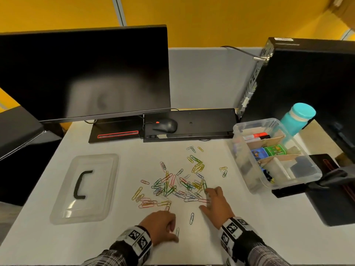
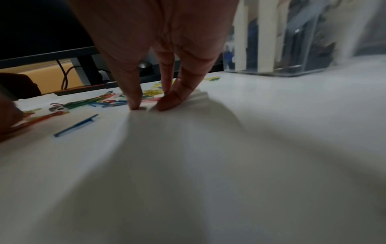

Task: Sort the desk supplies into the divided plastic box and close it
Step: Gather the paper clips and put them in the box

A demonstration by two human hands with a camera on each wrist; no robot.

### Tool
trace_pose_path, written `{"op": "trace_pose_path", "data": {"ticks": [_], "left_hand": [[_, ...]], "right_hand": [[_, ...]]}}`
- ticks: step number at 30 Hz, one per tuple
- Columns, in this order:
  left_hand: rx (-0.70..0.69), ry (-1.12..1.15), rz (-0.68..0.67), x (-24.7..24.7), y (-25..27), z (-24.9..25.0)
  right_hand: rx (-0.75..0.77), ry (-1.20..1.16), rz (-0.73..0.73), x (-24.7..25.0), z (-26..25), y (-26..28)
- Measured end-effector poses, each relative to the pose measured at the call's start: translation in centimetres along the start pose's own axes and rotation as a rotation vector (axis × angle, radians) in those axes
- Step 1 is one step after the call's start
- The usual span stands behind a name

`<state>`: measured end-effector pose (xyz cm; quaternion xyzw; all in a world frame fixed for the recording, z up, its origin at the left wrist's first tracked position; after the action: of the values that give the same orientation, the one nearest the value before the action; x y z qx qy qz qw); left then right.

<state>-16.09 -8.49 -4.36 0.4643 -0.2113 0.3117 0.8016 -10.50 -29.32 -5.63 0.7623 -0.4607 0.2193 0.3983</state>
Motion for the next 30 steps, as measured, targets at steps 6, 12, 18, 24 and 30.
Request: {"op": "trace_pose_path", "data": {"ticks": [6,12,18,24,30], "left_hand": [[0.092,0.048,0.242,2.7,-2.3,0.7],[0.150,0.121,0.501,5.7,0.4,-4.3],[0.405,0.165,0.503,4.5,2.3,-9.1],[0.189,0.397,0.493,3.6,-1.3,-4.4],[0.058,0.381,0.475,5.1,-3.9,-1.3]], "right_hand": [[0.080,-0.101,-0.003,-0.7,-2.8,-2.0],[-0.050,0.008,0.243,4.3,1.3,-3.1],[-0.263,0.283,0.034,4.2,2.1,-4.7],[-0.055,0.290,-0.053,-0.1,-1.1,-3.4],[0.094,0.188,-0.024,1.9,-2.3,-1.7]]}}
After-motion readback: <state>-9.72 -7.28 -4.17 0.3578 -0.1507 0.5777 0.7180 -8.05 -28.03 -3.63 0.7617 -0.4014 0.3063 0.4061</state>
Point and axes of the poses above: each hand's wrist, its own y-axis away from the middle knuckle, its own x-axis out of the back of the hand, z = x × y, the point moved 2 cm from there along -y, towards the middle knuckle, and after that the axes turned 5 degrees about -z, right-handed, at the moved point
